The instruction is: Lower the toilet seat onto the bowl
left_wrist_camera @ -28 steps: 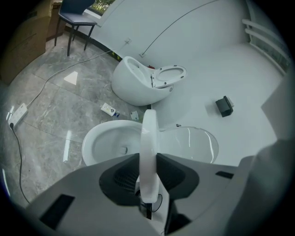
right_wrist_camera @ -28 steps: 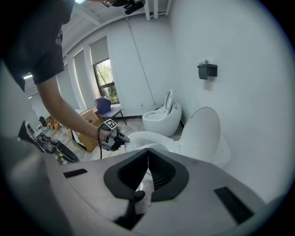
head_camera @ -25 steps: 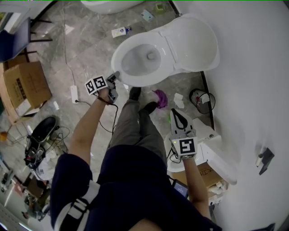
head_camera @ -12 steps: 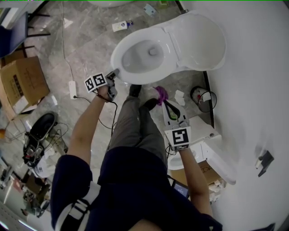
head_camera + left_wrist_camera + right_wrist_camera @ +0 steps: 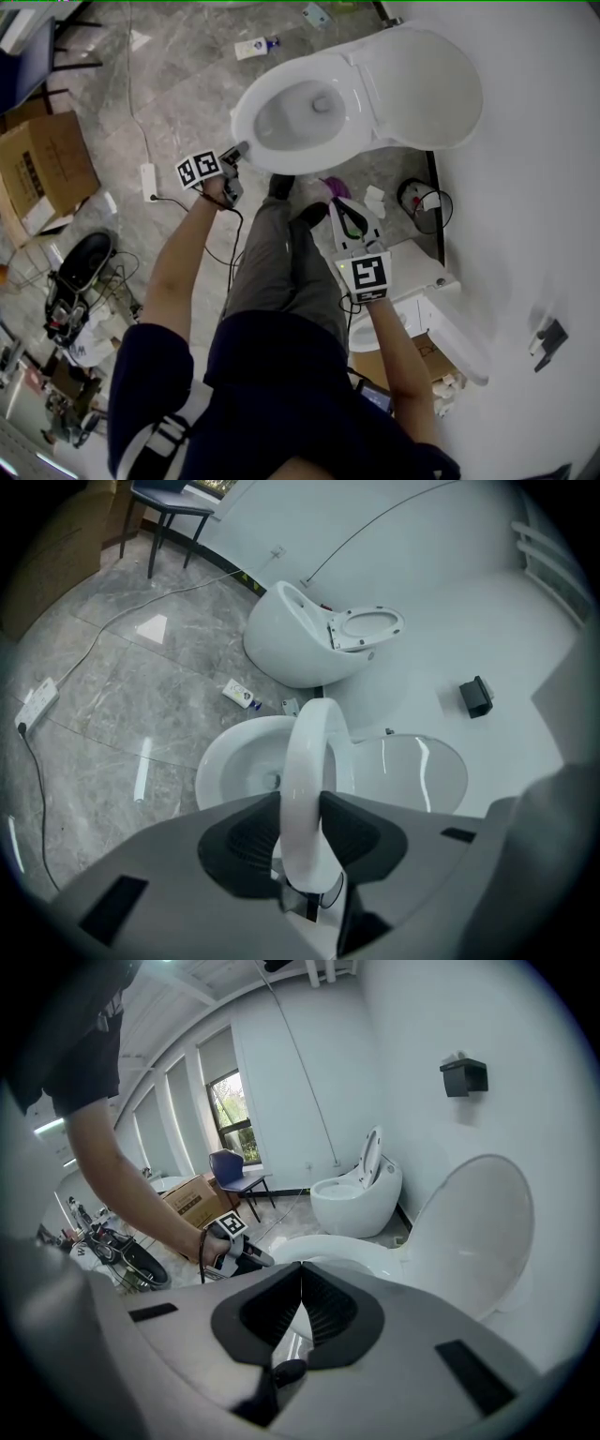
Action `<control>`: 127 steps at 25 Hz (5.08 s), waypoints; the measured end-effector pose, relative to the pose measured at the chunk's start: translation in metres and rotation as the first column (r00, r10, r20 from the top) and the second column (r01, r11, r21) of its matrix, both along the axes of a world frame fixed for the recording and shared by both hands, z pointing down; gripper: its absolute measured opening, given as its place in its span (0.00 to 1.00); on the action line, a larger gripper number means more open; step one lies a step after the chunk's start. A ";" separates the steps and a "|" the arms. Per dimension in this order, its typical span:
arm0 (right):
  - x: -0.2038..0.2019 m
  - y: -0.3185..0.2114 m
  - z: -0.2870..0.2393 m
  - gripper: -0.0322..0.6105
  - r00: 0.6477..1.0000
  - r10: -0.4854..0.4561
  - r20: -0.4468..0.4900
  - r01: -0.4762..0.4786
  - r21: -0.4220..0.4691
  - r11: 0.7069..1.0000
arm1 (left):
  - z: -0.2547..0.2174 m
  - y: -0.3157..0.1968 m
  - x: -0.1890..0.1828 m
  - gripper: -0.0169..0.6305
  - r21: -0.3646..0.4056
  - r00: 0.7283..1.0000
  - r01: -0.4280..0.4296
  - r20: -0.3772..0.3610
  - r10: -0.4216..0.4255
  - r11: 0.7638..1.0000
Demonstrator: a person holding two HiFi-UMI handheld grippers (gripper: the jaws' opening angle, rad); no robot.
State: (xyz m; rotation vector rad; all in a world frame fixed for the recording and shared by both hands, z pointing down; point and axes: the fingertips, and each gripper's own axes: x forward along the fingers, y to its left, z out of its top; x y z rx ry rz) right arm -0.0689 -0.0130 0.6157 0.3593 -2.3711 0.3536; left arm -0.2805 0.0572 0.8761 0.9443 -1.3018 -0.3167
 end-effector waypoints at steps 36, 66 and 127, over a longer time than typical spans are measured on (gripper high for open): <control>-0.015 0.022 0.082 0.08 0.997 -0.058 -0.057 0.048 -0.160 0.986 | 0.100 0.017 -0.013 0.28 0.008 0.999 -0.009 -0.039 0.010 1.000; -0.014 0.026 0.108 0.08 0.996 -0.059 -0.066 0.042 -0.235 0.971 | 0.141 0.016 -0.013 0.31 -0.069 1.000 -0.026 0.002 0.026 0.997; -0.015 0.038 0.037 0.08 0.999 -0.037 0.024 0.041 -0.194 0.980 | -0.043 0.022 -0.030 0.12 0.019 0.861 -0.234 0.469 0.198 0.972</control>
